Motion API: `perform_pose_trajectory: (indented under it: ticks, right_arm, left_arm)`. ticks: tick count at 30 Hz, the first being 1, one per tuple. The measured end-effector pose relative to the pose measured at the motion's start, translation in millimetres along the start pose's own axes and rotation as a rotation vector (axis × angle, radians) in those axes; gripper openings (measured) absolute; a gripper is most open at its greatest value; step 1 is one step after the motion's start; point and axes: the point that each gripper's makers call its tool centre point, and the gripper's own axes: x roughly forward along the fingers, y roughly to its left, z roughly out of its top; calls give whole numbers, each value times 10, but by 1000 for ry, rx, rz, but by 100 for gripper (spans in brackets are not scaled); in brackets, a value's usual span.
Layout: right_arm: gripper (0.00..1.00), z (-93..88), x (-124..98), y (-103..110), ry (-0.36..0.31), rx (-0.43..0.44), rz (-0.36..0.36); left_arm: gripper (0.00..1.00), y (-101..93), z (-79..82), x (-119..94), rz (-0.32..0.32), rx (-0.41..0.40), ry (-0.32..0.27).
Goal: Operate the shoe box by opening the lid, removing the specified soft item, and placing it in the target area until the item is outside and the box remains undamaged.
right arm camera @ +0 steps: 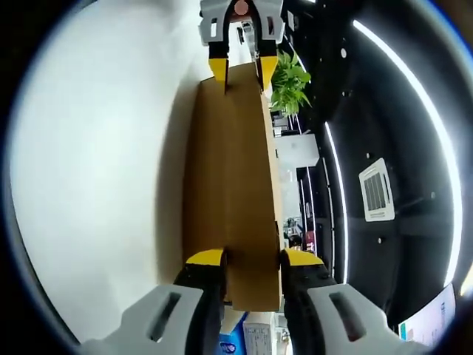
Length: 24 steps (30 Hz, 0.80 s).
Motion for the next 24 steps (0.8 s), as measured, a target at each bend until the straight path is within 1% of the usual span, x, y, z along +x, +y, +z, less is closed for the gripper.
perform_pose_trajectory:
  ticks: [7, 12, 17, 22, 24]
  right_arm:
    - [28, -3, 6, 2, 2, -8, 0]
    - [28, -9, 15, 2, 4, -7, 4]
    - [28, -18, 28, -1, -7, 3, 10]
    - [28, -16, 20, 2, 1, 4, 7]
    - [28, -19, 21, 0, 3, 3, 6]
  left_arm:
    - [28, -2, 10, 1, 1, 8, 0]
    - [28, 0, 13, 8, 3, 1, -3]
    - [28, 5, 9, 19, 2, -13, -9]
    - [28, 2, 12, 15, 2, -5, -6]
    - [28, 1, 11, 15, -4, 19, -3]
